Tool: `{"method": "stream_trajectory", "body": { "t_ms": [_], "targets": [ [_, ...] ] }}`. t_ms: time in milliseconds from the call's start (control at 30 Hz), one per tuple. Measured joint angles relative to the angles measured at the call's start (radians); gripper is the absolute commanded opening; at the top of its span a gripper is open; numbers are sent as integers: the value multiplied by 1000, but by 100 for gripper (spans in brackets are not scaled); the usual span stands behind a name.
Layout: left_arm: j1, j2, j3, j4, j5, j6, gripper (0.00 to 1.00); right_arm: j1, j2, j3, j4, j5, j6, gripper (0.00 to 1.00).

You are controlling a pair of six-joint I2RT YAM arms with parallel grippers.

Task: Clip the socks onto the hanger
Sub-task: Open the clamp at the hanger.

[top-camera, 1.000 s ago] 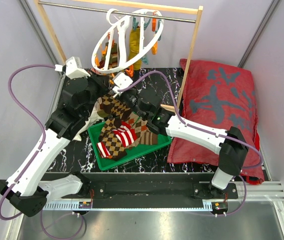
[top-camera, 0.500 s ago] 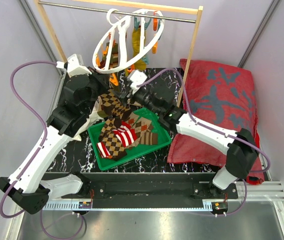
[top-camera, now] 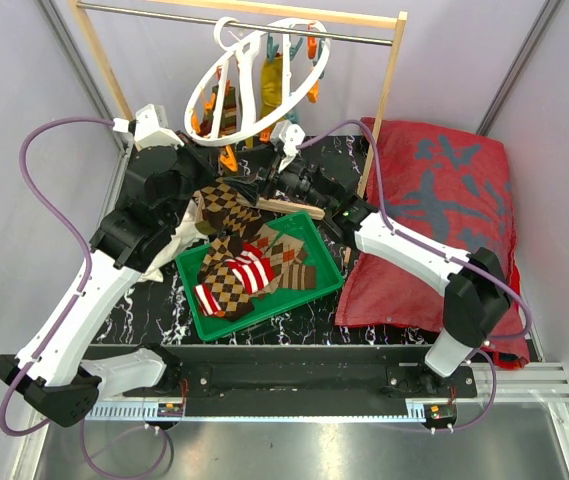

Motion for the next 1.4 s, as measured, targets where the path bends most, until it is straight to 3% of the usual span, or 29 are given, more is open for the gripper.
{"method": "stream_trajectory", "body": {
  "t_ms": [200, 300, 500, 533, 567, 633, 667, 800, 1000, 1133, 1400],
  "targets": [
    [1, 1, 1, 0, 25, -15, 0, -14, 44, 28, 32, -24, 60, 62],
    [3, 1, 2, 0, 35, -23, 0, -21, 55, 28, 40, -31, 87, 52],
    [4, 1, 2, 3, 54, -42, 0, -27, 59, 28, 58, -53, 129, 17],
    [4, 1, 2, 3, 54, -44, 0, -27, 59, 28, 61, -57, 136, 7],
    [6, 1, 2, 2, 56, -46, 7, -27, 59, 28, 61, -60, 141, 4],
    [6, 1, 2, 4, 58, -46, 18, -28, 59, 28, 61, -62, 146, 2],
    [6, 0, 2, 3, 59, -46, 28, -29, 59, 28, 61, -63, 148, 1],
    [6, -4, 2, 2, 89, -42, 48, -29, 59, 28, 63, -63, 152, 1],
    [9, -49, -1, 15, 132, -32, 66, -31, 58, 29, 60, -55, 151, 1],
    [7, -74, -1, 39, 159, -21, 72, -31, 58, 31, 58, -55, 148, 0],
    [7, -27, -1, 45, 164, -9, 69, -29, 58, 32, 35, -48, 126, 0]
  ]
}}
